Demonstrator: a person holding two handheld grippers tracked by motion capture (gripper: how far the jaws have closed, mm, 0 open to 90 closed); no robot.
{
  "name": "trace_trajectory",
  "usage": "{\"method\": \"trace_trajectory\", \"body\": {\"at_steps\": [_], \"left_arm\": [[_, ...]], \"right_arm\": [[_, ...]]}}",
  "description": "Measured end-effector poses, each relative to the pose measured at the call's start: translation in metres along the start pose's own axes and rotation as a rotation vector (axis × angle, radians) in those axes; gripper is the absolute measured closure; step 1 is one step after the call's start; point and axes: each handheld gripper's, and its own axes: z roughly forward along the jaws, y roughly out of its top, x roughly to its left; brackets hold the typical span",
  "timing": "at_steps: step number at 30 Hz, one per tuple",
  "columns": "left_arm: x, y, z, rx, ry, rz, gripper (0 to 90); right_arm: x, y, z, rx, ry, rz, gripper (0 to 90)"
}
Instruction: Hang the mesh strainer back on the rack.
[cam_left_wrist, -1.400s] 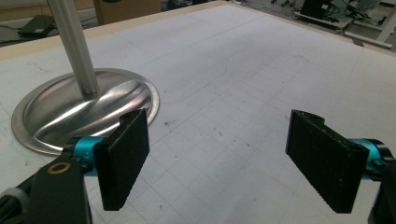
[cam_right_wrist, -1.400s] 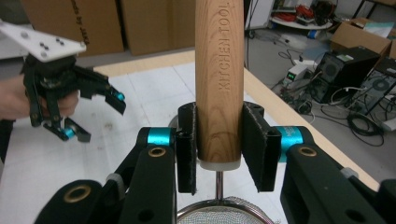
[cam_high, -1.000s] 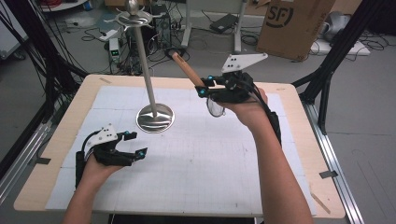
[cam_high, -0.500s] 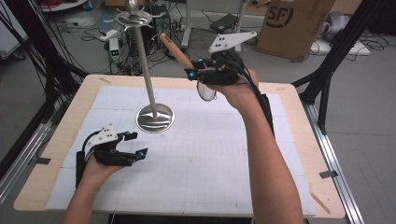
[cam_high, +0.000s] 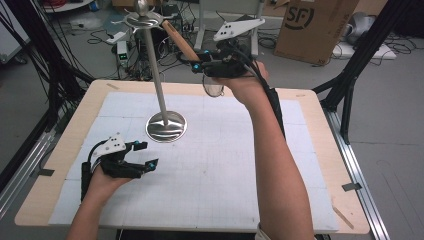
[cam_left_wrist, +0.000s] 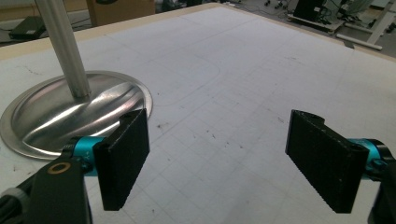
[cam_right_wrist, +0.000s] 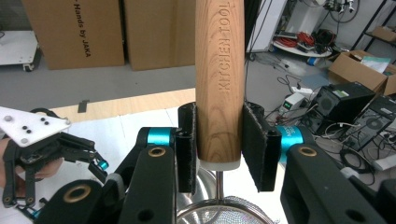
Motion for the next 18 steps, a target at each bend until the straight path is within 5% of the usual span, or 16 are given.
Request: {"method": "trace_trajectory", "body": {"at_steps": [18], "left_arm": [[0.000,0.000,-0.001,-0.003,-0.007,0.004,22.2]], "right_arm": [[-0.007,-0.003,0.026,0.034,-0.008,0.042,67.8]]}}
